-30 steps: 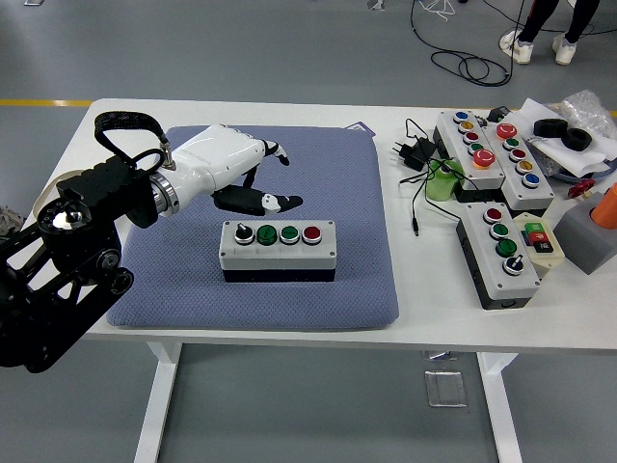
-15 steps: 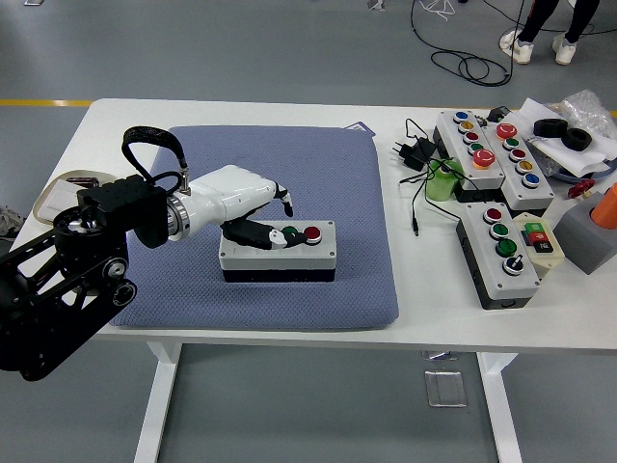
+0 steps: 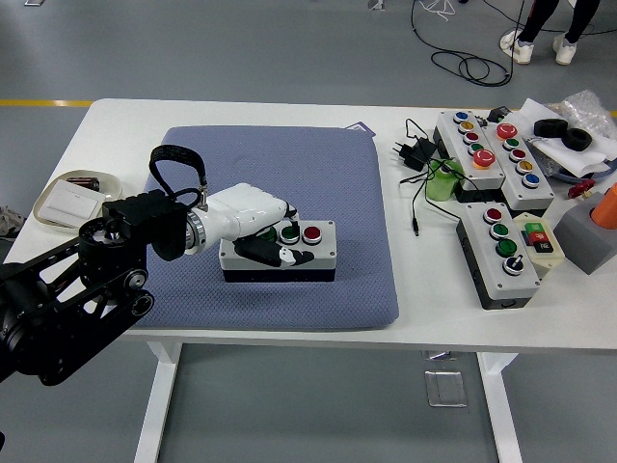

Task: Pick up the button,place it on the desk,press the button,press the button

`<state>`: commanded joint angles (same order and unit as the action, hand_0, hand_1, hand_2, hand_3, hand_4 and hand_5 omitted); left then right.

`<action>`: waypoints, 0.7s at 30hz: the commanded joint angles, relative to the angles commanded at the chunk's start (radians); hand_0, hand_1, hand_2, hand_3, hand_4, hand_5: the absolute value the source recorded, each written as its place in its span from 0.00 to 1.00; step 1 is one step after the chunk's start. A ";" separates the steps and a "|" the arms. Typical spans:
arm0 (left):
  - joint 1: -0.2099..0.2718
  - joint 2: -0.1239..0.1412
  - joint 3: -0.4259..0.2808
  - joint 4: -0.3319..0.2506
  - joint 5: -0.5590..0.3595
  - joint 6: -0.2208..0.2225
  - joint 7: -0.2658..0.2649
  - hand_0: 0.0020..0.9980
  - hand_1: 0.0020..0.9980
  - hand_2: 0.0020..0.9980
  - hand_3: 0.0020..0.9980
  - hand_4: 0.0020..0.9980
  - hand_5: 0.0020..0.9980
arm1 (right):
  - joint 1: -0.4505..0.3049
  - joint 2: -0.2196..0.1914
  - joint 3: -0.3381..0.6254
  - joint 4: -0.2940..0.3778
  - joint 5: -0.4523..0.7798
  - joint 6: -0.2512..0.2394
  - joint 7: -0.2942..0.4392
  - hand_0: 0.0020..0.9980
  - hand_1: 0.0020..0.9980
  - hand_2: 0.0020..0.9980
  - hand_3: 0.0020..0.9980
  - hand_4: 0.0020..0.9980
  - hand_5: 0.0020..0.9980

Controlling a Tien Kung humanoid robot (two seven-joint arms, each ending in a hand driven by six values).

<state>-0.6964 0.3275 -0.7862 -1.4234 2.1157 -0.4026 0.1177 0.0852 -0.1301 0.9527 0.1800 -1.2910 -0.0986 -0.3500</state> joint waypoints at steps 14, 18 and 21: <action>-0.001 0.008 -0.017 0.014 0.008 -0.017 0.002 0.03 0.00 0.04 0.70 0.76 1.00 | -0.001 -0.001 -0.004 0.000 0.002 0.001 0.001 0.64 0.44 0.62 0.56 0.31 0.22; 0.000 0.011 -0.017 0.016 0.012 -0.025 0.004 0.03 0.00 0.05 0.70 0.76 1.00 | 0.000 -0.001 -0.003 0.000 0.003 0.000 0.001 0.64 0.44 0.62 0.56 0.31 0.22; 0.002 0.014 -0.021 0.013 0.010 -0.032 0.005 0.03 0.00 0.05 0.70 0.76 1.00 | 0.000 -0.001 -0.004 0.000 0.005 0.000 0.002 0.64 0.44 0.62 0.56 0.31 0.22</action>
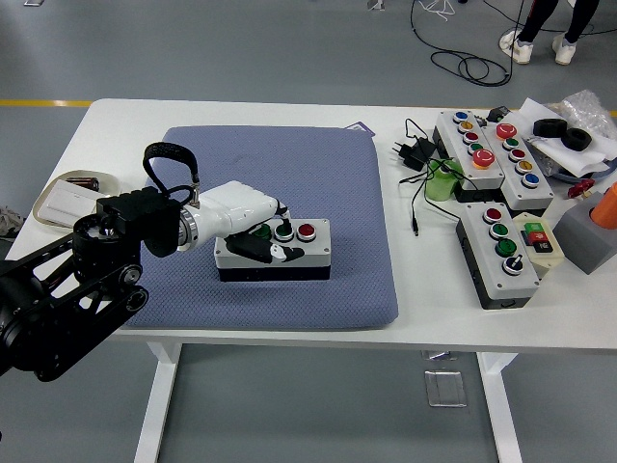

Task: Pick up the button,place it on the desk,press the button,press the button

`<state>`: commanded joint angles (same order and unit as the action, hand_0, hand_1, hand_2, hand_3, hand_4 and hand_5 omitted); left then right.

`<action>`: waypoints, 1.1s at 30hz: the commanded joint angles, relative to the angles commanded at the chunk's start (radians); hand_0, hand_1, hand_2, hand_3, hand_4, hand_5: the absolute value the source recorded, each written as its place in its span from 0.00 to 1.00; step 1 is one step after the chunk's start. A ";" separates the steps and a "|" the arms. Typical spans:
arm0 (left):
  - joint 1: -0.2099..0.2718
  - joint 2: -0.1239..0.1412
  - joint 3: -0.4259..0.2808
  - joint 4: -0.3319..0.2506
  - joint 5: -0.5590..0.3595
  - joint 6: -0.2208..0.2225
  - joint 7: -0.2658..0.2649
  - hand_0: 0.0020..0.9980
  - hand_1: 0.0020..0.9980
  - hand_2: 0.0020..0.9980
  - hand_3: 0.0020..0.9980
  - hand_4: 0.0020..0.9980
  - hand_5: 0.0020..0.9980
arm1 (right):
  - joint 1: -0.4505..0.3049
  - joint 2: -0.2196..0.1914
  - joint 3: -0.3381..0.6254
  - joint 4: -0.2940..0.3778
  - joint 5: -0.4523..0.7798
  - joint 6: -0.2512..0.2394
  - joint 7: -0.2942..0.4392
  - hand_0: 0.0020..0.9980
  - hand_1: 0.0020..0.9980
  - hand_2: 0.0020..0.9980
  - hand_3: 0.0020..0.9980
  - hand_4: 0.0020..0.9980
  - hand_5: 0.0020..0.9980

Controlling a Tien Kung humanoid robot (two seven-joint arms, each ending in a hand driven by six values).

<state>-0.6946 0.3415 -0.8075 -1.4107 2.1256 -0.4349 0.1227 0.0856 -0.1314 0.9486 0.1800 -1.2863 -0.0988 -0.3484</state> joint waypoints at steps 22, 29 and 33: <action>-0.002 0.001 -0.001 0.001 0.003 -0.009 -0.002 0.03 0.00 0.05 0.70 0.76 1.00 | 0.001 0.000 0.003 0.000 -0.003 0.000 0.000 0.64 0.44 0.62 0.56 0.32 0.22; -0.005 -0.014 -0.052 -0.032 0.008 0.021 0.002 0.03 0.00 0.04 0.70 0.76 1.00 | 0.003 0.000 -0.004 0.000 0.003 0.001 0.000 0.64 0.44 0.62 0.56 0.32 0.22; -0.008 -0.022 -0.039 -0.032 -0.009 0.025 -0.002 0.03 0.00 0.04 0.71 0.76 1.00 | 0.004 0.000 -0.005 0.000 0.003 0.002 -0.001 0.64 0.44 0.61 0.56 0.32 0.22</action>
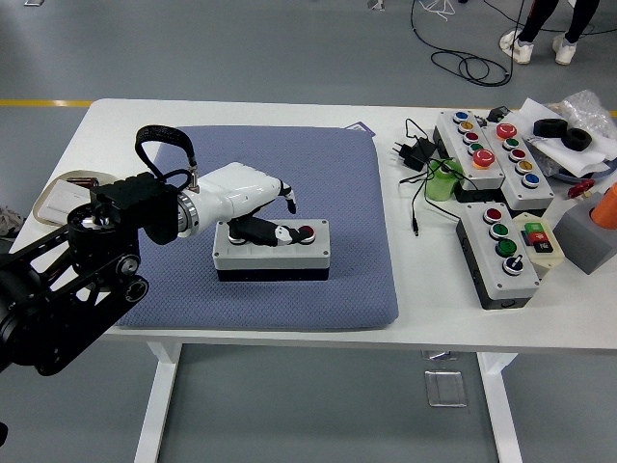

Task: Pick up the button,place it on the desk,press the button,press the button

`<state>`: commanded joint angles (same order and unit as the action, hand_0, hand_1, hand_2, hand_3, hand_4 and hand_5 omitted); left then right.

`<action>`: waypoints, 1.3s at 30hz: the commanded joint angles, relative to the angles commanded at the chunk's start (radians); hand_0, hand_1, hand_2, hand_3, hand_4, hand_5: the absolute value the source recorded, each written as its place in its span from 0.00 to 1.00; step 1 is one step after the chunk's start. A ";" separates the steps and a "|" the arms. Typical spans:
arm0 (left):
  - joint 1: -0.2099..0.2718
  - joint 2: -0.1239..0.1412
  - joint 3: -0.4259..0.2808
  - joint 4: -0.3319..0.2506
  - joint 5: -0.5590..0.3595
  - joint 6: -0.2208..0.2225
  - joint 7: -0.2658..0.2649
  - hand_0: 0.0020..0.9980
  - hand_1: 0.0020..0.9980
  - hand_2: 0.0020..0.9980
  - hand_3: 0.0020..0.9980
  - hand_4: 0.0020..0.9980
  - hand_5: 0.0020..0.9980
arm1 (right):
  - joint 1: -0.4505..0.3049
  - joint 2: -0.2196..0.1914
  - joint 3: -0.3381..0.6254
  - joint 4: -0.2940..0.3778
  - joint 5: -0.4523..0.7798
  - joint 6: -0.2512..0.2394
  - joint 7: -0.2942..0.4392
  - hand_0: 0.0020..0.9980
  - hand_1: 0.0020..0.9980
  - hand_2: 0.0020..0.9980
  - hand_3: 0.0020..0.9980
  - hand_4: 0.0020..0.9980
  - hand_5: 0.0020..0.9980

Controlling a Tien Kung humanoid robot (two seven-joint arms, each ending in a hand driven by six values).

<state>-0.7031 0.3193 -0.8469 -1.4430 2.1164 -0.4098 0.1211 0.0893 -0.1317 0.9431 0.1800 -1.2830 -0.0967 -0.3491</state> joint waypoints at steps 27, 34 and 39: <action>-0.019 -0.044 0.072 0.078 0.010 0.015 0.002 0.03 0.00 0.05 0.71 0.76 1.00 | 0.001 0.000 0.000 0.000 0.001 -0.002 0.001 0.64 0.44 0.61 0.56 0.32 0.22; -0.020 -0.036 0.102 0.104 0.002 0.006 0.003 0.03 0.00 0.05 0.72 0.76 1.00 | 0.000 0.000 0.004 0.000 -0.002 -0.002 0.000 0.64 0.43 0.61 0.56 0.32 0.22; -0.016 -0.031 0.092 0.100 -0.001 0.008 0.001 0.03 0.00 0.05 0.72 0.76 1.00 | 0.000 0.000 0.008 0.000 -0.009 -0.001 -0.002 0.64 0.43 0.61 0.56 0.32 0.22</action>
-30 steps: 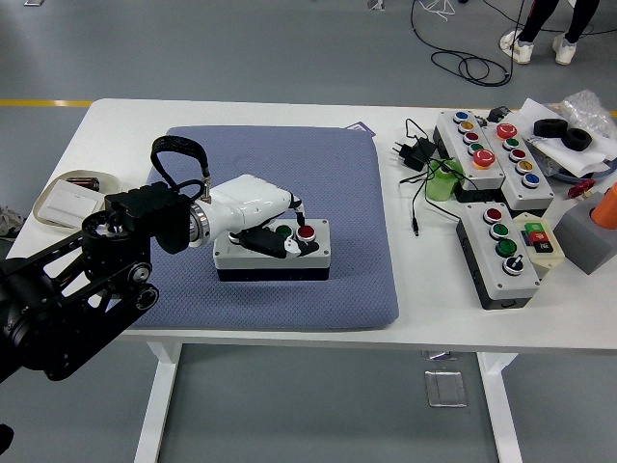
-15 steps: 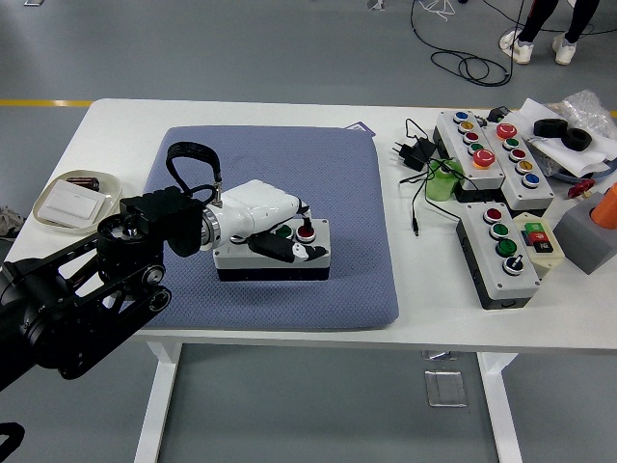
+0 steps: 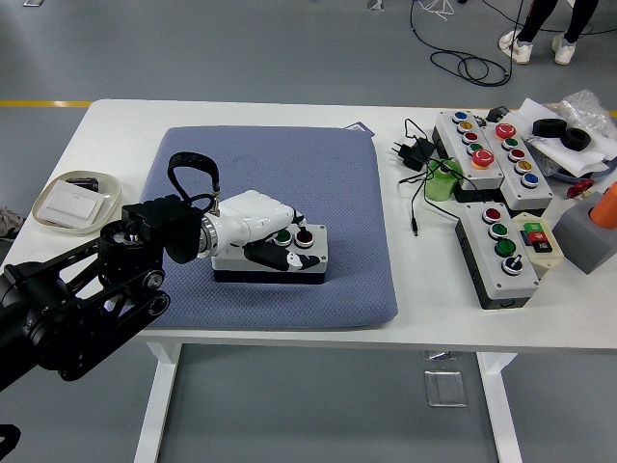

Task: Pick up the button,place it on the desk,press the button,press the button

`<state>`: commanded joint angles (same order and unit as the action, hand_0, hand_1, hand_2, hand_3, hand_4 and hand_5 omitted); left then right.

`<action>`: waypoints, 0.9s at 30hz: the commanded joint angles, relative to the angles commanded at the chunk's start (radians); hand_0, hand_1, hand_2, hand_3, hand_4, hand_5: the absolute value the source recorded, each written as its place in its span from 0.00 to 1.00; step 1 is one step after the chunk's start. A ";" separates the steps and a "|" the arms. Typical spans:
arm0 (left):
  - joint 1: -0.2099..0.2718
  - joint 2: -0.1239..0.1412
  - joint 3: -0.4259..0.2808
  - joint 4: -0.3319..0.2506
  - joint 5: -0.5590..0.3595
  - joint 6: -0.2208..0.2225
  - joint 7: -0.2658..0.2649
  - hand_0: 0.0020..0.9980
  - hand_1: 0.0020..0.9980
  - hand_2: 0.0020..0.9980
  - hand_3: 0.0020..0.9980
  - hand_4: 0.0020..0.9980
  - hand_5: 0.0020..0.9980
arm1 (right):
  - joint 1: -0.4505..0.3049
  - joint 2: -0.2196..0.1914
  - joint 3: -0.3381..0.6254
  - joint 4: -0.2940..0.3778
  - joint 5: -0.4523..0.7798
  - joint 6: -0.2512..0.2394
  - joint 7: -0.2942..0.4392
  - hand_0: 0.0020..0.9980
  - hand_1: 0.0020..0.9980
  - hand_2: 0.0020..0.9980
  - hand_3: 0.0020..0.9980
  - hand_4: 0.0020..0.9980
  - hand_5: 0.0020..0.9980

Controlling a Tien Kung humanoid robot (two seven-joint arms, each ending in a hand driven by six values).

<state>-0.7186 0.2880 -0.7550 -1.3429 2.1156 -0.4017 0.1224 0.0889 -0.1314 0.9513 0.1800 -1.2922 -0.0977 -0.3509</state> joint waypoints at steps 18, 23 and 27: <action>0.056 0.039 -0.259 -0.010 -0.298 0.351 -0.008 0.34 0.44 0.48 0.86 0.76 1.00 | -0.008 0.004 0.034 0.000 -0.029 0.001 -0.005 0.64 0.43 0.61 0.56 0.32 0.21; 0.073 0.046 -0.321 0.089 -0.469 0.471 -0.076 0.68 0.76 0.86 0.95 0.76 1.00 | -0.009 0.003 0.028 0.000 -0.022 0.002 -0.003 0.64 0.43 0.61 0.56 0.32 0.21; 0.082 0.054 -0.365 0.173 -0.626 0.529 -0.123 0.77 0.82 0.94 0.98 0.76 1.00 | -0.009 0.003 0.025 0.000 -0.016 0.001 -0.002 0.64 0.43 0.61 0.56 0.32 0.21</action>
<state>-0.6362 0.3421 -1.1203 -1.1695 1.4896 0.1268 -0.0002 0.0797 -0.1285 0.9765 0.1800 -1.3080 -0.0970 -0.3533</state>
